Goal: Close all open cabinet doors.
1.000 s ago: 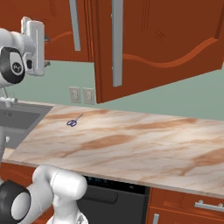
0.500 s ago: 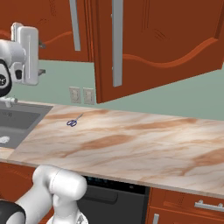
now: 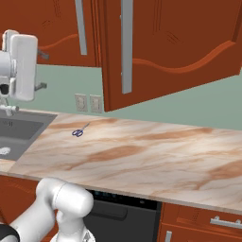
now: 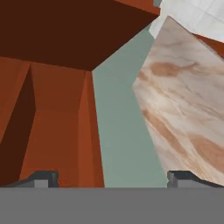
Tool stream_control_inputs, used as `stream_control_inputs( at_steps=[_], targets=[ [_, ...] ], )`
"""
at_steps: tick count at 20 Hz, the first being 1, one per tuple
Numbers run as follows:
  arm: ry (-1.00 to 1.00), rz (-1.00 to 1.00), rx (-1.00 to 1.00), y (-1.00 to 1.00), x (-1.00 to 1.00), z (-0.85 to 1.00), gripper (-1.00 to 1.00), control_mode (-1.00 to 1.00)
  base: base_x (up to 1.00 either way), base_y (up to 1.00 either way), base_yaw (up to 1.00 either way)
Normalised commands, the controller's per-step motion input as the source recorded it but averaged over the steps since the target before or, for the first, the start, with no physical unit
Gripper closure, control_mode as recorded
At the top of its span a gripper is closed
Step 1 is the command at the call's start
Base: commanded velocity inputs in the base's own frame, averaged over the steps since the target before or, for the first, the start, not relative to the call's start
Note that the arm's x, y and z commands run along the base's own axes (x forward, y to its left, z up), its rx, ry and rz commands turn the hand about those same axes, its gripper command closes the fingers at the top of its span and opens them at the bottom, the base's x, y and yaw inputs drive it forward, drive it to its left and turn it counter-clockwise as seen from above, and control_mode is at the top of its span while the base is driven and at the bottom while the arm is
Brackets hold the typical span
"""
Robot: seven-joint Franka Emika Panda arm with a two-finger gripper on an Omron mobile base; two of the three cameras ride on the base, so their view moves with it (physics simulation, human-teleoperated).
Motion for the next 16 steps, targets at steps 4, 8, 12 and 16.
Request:
stream_control_inputs(
  at_steps=[4,8,12,16],
  targets=[
    [-0.04,-0.29,0.0,-0.1,-0.35,-0.02,-1.0,-1.0,0.0,0.0,0.0],
    [-0.06,-0.35,0.0,-0.15,-0.41,0.0,-1.0,-1.0,0.0,0.0,0.0],
    [-0.03,-0.31,0.0,-0.16,-0.56,0.0,-1.0,-1.0,0.0,0.0,0.0],
    [-0.02,-0.27,0.0,-0.13,-0.58,0.0,-1.0,-1.0,0.0,0.0,0.0]
  ],
)
